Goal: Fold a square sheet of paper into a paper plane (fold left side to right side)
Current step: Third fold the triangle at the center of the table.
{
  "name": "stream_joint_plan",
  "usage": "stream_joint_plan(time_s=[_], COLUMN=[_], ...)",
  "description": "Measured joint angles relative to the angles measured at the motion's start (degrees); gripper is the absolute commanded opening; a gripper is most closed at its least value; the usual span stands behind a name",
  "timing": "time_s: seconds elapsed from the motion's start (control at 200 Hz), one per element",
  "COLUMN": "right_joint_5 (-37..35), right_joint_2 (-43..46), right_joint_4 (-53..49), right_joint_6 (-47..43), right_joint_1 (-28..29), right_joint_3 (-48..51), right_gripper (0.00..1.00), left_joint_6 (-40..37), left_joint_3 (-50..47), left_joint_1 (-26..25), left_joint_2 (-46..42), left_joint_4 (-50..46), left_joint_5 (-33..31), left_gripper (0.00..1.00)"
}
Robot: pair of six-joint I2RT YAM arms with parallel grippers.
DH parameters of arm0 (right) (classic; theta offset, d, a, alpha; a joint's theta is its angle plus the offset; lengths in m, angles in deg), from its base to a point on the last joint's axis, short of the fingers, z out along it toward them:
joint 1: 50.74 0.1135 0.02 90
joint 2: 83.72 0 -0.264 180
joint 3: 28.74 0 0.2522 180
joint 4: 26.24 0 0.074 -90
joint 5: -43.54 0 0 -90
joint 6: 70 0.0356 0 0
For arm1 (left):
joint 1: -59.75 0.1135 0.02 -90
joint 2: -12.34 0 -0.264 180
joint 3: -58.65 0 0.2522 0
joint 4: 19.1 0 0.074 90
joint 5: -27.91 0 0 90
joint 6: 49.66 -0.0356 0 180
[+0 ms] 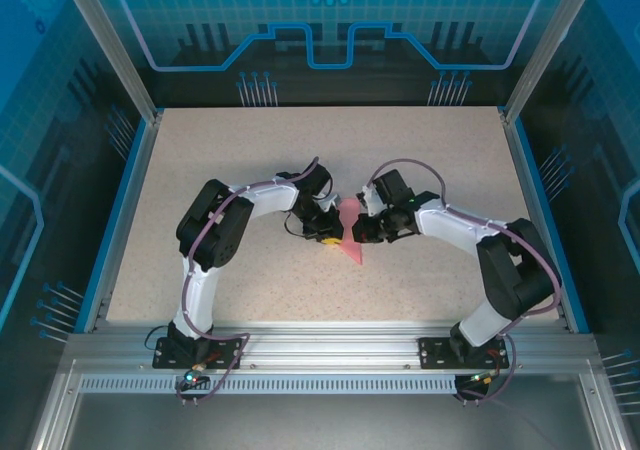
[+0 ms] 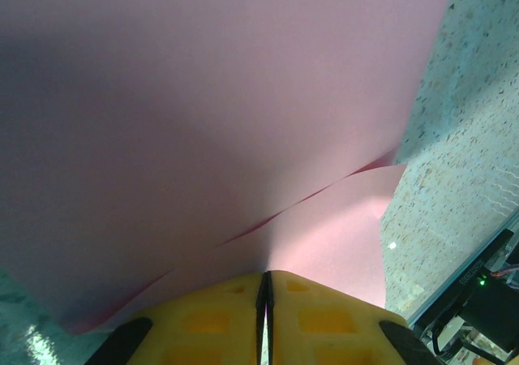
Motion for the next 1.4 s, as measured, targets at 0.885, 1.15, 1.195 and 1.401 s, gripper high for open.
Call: stream_joint_plan(time_s=[0.885,1.15,1.195,1.401], right_joint_5=[-0.4,-1.1,-1.1,-1.1], right_joint_2=[-10.2,-10.2,-10.2,-8.6], right_joint_4=[-1.2,-2.2,-2.2,-3.0], right_joint_6=[6.4,6.4,6.3,6.2], right_joint_1=[3.1,3.0,2.9,1.8], right_joint_3=[-2.4,-2.4,-2.3,-0.5], right_gripper=[0.0,0.0,0.0,0.0], left_joint_6=[0.5,0.5,0.5,0.5], left_joint_3=[0.1,0.5,0.6,0.9], left_joint_1=[0.0,0.0,0.0,0.0], left_joint_2=[0.1,0.3,0.3,0.5], left_joint_4=[-0.1,-0.7,-0.8,-1.1], left_joint_5=[0.0,-0.2,-0.2,-0.2], left_gripper=[0.12,0.12,0.12,0.12])
